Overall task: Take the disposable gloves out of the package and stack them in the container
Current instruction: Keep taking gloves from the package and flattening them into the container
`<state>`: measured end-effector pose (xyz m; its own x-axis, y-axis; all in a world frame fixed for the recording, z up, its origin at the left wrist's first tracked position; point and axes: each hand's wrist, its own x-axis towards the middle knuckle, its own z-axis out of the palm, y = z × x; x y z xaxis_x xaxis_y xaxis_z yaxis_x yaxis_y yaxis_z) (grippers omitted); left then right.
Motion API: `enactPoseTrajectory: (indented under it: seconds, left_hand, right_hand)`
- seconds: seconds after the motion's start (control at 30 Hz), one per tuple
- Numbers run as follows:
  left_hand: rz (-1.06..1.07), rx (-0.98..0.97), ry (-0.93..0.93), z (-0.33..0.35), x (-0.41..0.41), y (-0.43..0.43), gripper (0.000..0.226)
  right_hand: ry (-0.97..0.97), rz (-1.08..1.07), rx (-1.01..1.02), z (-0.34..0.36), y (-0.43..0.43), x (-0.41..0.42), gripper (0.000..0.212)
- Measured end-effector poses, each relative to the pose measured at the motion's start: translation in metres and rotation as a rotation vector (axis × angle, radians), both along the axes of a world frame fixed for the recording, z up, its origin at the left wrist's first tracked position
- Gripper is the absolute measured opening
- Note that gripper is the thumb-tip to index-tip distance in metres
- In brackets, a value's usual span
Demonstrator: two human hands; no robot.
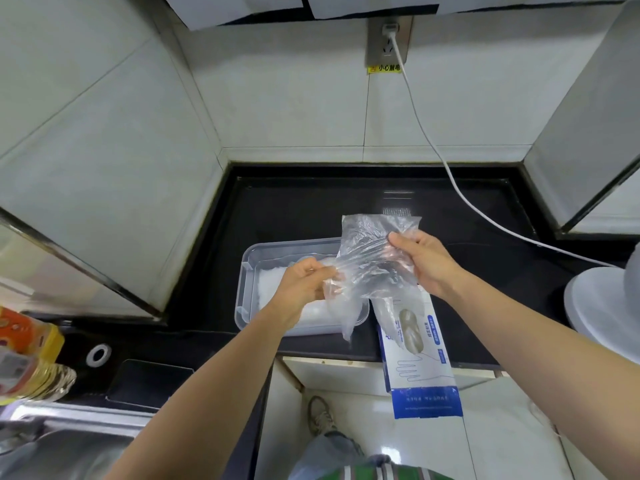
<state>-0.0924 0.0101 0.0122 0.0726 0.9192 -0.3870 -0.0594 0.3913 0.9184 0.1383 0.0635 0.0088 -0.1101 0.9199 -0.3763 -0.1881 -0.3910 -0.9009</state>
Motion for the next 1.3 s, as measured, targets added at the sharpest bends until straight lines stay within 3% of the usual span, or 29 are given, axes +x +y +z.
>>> enactPoseTrajectory:
  seconds: [0.1, 0.2, 0.27, 0.33, 0.43, 0.5, 0.6, 0.7, 0.83, 0.93, 1.03, 1.2, 1.3]
  left_hand:
    - [0.112, 0.021, 0.146, -0.003, -0.012, -0.001, 0.019]
    - [0.166, 0.191, 0.249, 0.009, -0.012, 0.000, 0.039]
    - [0.090, 0.261, 0.319, 0.019, -0.007, 0.005, 0.053]
    - [-0.082, 0.192, 0.400, 0.029, -0.003, 0.011, 0.056]
    - [-0.296, 0.103, 0.518, 0.032, -0.001, 0.013, 0.049]
    - [-0.250, 0.129, 0.542, 0.026, -0.004, 0.011, 0.043]
    - [-0.108, 0.108, 0.607, 0.009, -0.018, 0.014, 0.025]
    - [-0.027, 0.017, 0.705, -0.006, -0.037, 0.018, 0.021]
    - [-0.028, 0.008, 0.906, -0.023, -0.053, 0.020, 0.032]
    - [-0.060, 0.054, 1.158, -0.030, -0.054, 0.020, 0.031]
    - [-0.073, 0.061, 1.234, -0.035, -0.055, 0.026, 0.028]
    - [-0.130, -0.001, 1.288, -0.041, -0.061, 0.027, 0.037]
    - [-0.173, 0.233, 1.517, -0.044, -0.059, 0.028, 0.046]
  right_hand:
    - [-0.099, 0.067, 0.087, 0.003, 0.001, -0.003, 0.012]
    - [-0.158, 0.283, 0.080, 0.010, -0.001, -0.014, 0.016]
    - [-0.250, 0.459, 0.081, 0.014, -0.002, -0.024, 0.025]
    - [-0.330, 0.583, 0.124, 0.017, -0.002, -0.038, 0.035]
    - [-0.409, 0.679, 0.155, 0.022, -0.003, -0.052, 0.025]
    - [-0.484, 0.724, 0.129, 0.023, 0.000, -0.054, 0.020]
    - [-0.603, 0.652, 0.080, 0.017, 0.006, -0.051, 0.028]
    - [-0.639, 0.362, 0.100, 0.010, 0.016, -0.047, 0.030]
    - [-0.978, 0.084, 0.491, 0.001, 0.027, -0.064, 0.041]
    - [-0.878, 0.188, 0.749, 0.002, 0.022, -0.093, 0.023]
    - [-0.899, 0.500, 0.687, -0.018, 0.012, -0.120, 0.020]
    - [-1.141, 0.777, 0.340, -0.062, 0.009, -0.136, 0.053]
    - [-1.183, 0.910, 0.247, -0.071, 0.007, -0.143, 0.068]
